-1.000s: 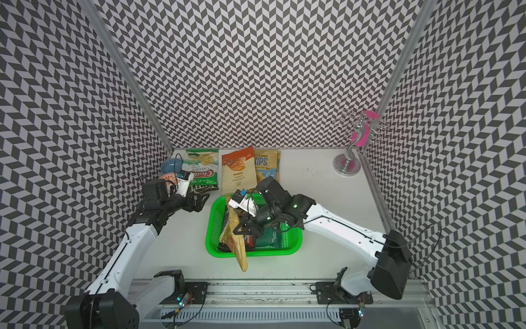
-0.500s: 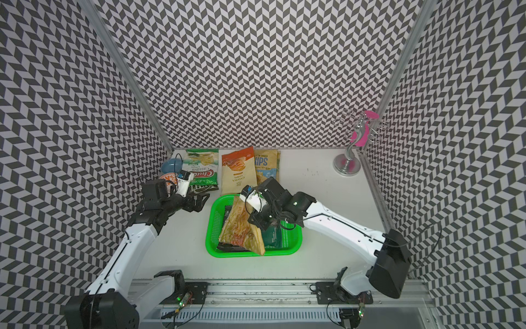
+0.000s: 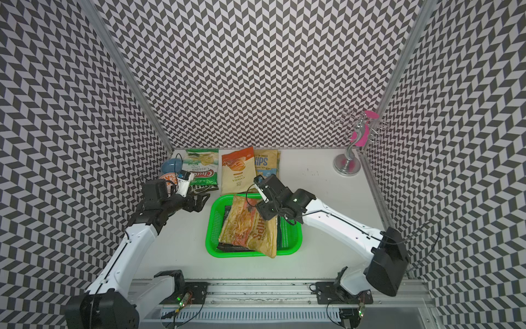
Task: Put the potato chips into the basket
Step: Place the potato chip in the basket.
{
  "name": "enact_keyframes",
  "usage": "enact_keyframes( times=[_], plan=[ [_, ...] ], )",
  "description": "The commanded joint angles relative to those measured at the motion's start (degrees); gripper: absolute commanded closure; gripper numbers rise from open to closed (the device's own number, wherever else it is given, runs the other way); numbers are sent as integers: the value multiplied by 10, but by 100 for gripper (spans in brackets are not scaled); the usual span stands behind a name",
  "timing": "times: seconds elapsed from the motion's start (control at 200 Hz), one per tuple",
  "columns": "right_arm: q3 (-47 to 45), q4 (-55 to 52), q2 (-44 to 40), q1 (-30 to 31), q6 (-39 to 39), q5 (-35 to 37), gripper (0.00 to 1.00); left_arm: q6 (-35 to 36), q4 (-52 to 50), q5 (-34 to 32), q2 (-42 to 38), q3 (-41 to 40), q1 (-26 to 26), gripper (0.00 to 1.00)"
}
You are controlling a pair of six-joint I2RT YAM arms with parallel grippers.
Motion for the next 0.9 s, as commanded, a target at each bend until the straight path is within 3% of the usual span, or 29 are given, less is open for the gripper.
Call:
enact_keyframes(
  times=[0.0,0.11,0.396,0.476,0.721,0.896],
  plan=[
    [12,46,-38,-3,22,66,27,0,6,9,-1,-1,3,1],
    [-13,86,-79,-4,18,24,23,0,6,9,-1,-1,3,1],
    [-123,203,-151,-4,63,-338,24,-1,6,10,0,-1,3,1],
    [-151,203,-143,-3,73,-397,24,0,6,11,1,-1,3,1],
    [-195,124,-113,-3,55,-399,28,-1,7,12,2,-1,3,1],
    [-182,59,-63,-2,35,-302,28,0,6,12,2,-1,2,1]
  ],
)
